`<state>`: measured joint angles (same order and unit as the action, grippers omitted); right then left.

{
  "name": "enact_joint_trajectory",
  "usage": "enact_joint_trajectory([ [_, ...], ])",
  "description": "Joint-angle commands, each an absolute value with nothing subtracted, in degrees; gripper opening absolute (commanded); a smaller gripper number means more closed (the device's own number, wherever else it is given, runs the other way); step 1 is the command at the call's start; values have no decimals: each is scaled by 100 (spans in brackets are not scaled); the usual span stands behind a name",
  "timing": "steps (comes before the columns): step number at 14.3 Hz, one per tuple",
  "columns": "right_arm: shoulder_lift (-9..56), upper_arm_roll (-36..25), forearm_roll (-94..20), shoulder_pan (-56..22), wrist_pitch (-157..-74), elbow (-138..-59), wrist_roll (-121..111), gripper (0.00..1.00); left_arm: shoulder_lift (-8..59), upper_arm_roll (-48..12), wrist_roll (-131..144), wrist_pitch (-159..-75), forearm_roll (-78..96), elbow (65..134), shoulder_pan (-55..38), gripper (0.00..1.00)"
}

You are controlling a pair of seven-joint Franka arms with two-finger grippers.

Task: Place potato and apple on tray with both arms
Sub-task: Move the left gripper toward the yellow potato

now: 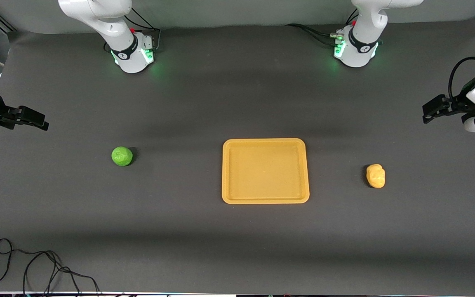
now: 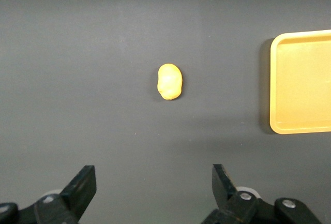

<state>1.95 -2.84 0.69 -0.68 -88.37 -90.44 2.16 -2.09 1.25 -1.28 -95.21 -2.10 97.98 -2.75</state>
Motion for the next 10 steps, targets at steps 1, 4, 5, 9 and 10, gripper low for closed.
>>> enact_joint_trajectory([
  [1, 202, -290, -26, -79, -8807, -8956, 334, 100, -10, 114, -114, -9659, -299, 9914, -255, 100],
  [4, 202, -290, -26, -79, -8807, -8956, 334, 100, 289, 114, -114, -10254, -281, 10412, -255, 100],
  [5, 211, -290, -26, -79, -8807, -8956, 334, 100, 307, 114, -114, -10614, -281, 10728, -255, 100],
  [9, 220, -290, -26, -79, -8815, -8956, 334, 100, 929, 114, -105, -12232, -290, 11531, -281, 100],
  [10, 220, -281, -26, -79, -8815, -8956, 334, 100, 1245, 114, -105, -12521, -290, 11514, -281, 100],
])
